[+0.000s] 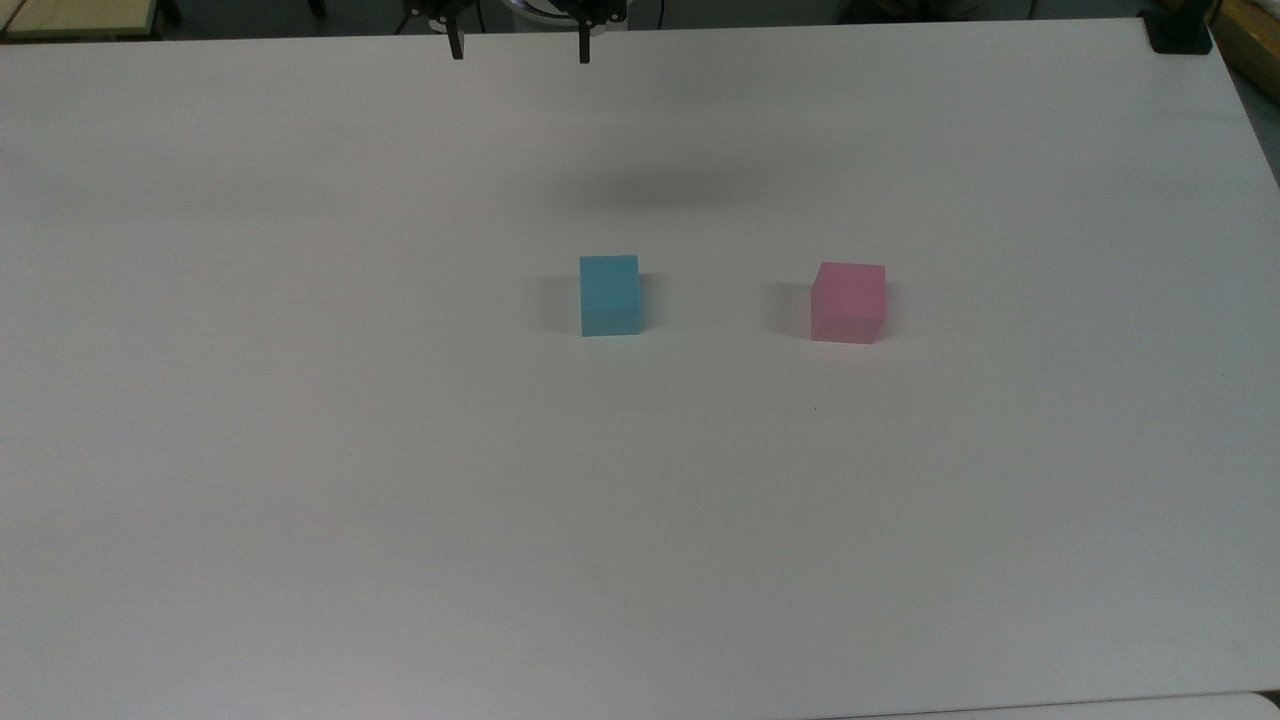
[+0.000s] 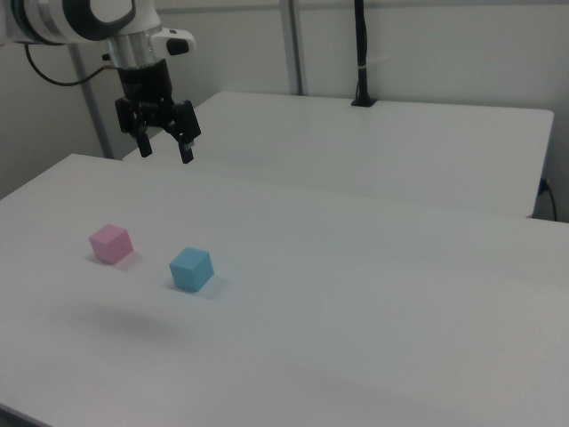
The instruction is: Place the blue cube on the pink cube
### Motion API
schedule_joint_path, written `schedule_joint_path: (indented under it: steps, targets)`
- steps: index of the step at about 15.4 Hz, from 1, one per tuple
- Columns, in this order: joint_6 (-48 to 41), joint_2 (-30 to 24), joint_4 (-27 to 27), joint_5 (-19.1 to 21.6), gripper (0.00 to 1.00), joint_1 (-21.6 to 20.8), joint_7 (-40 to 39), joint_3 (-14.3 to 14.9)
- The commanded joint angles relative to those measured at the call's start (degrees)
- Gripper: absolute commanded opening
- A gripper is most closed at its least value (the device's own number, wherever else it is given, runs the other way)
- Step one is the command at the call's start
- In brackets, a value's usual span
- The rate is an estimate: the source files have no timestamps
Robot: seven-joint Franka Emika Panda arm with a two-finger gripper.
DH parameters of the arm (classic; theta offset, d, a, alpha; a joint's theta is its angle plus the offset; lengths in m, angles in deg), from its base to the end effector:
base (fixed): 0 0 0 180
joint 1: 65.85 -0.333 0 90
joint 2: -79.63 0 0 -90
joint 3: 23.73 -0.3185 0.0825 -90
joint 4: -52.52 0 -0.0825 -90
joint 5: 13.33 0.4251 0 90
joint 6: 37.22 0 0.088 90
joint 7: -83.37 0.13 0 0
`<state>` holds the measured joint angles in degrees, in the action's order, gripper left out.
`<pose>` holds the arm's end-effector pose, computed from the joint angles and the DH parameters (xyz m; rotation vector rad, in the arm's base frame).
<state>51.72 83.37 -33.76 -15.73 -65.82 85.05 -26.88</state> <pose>0.6132 0.0269 0.5963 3.1022 0.0383 -0.0266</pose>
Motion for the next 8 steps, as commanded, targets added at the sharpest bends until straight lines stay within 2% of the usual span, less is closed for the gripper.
schedule_joint_path:
  steps: [1, 8]
  targets:
    - [0.1, -1.8, -0.9, -0.5, 1.0, 0.5, 0.9, -0.4]
    - [0.1, -2.2, -0.9, -0.2, 1.0, 0.6, 0.8, -0.2]
